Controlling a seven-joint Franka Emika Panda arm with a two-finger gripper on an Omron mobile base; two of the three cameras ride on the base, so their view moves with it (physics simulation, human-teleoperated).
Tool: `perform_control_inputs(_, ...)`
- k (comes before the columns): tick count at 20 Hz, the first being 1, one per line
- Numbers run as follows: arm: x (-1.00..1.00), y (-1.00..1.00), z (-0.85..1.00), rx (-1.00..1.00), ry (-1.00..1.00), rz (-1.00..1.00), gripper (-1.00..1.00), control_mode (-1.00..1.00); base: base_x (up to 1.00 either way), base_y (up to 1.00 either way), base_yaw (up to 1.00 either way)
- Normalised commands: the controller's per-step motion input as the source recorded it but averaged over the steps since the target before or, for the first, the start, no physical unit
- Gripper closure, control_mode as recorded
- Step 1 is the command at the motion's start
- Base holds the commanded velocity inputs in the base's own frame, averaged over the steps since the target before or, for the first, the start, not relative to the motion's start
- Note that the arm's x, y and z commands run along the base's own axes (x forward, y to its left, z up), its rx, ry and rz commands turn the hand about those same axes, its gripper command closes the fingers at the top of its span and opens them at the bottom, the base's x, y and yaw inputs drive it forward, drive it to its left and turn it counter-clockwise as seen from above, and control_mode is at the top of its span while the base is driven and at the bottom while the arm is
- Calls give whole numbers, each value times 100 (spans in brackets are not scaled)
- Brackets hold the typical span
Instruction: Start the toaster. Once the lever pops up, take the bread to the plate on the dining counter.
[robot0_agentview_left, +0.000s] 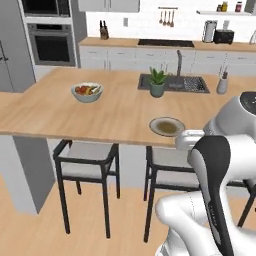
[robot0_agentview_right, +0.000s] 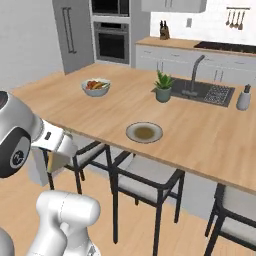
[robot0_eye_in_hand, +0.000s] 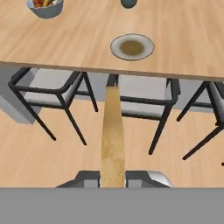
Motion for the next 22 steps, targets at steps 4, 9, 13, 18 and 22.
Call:
perform_control_inputs(4, 0, 0, 0, 0, 0, 0, 100, 100, 46, 51, -62)
perform_control_inputs(9, 0, 0, 0, 0, 0, 0, 100, 100, 58, 60, -48)
perform_control_inputs(13, 0, 0, 0, 0, 0, 0, 100, 100, 82, 54, -38)
perform_control_inputs(18, 32, 0, 0, 0, 1, -6, 100, -100, 54, 19, -19)
perform_control_inputs(22, 77, -10, -3, 6, 0, -1, 100, -100, 0, 0, 0)
